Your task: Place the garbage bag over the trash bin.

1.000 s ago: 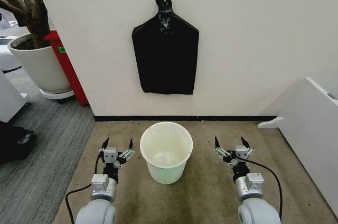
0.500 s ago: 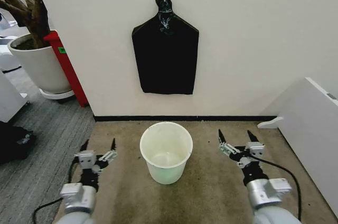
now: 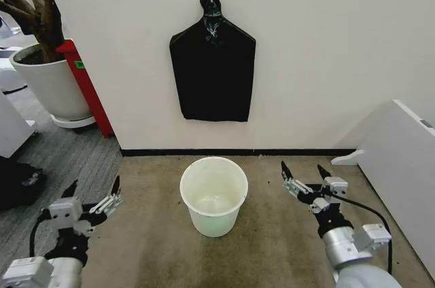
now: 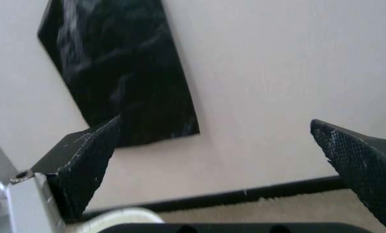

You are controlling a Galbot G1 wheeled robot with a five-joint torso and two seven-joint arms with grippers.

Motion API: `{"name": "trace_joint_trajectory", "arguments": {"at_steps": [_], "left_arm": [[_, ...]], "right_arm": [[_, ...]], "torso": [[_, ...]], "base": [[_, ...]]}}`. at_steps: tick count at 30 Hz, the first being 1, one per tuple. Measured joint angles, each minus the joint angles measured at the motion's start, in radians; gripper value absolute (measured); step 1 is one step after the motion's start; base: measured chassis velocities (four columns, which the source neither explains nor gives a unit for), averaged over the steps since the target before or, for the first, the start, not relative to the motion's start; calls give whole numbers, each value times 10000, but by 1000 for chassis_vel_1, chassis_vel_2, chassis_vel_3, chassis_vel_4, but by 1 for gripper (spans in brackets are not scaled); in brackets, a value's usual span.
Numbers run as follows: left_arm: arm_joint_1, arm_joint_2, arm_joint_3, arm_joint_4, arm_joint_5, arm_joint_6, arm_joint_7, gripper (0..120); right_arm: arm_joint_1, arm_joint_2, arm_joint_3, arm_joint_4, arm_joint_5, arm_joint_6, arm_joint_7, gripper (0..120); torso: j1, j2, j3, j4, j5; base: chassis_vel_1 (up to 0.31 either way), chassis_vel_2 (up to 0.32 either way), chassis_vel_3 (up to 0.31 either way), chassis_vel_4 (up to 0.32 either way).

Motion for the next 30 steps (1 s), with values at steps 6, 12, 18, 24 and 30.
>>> {"name": "trace_joint_trajectory", "arguments": {"at_steps": [6,12,18,24,30], "left_arm": [[68,110,-17,20,-113,15,17,100],[300,673,-23,52,-538,41,306,100],[315,701,-23,69,-576,42,326,100],[573,645,-63,79,-877,-57,326,100],[612,630,-75,86,-931,-90,327,100]], "right_arm": [[1055,-888,-206,73,2734,-349,1127,100],[1901,-1530,-596,-272,4578,-500,1486,100],[2969,-1723,-1386,-885,6277,-92,1412,100],[4961,-1838,-2767,-1862,7732,467,1452,100],[6980,-1633,-3729,-3036,8669,625,1858,100]], "torso": [[0,0,0,0,1],[1,0,1,-1,0],[0,0,1,-2,-1],[1,0,1,1,1],[1,0,2,-1,-2]], "base": [[0,0,0,0],[0,0,0,0],[0,0,0,0],[0,0,0,0],[0,0,0,0]]}}
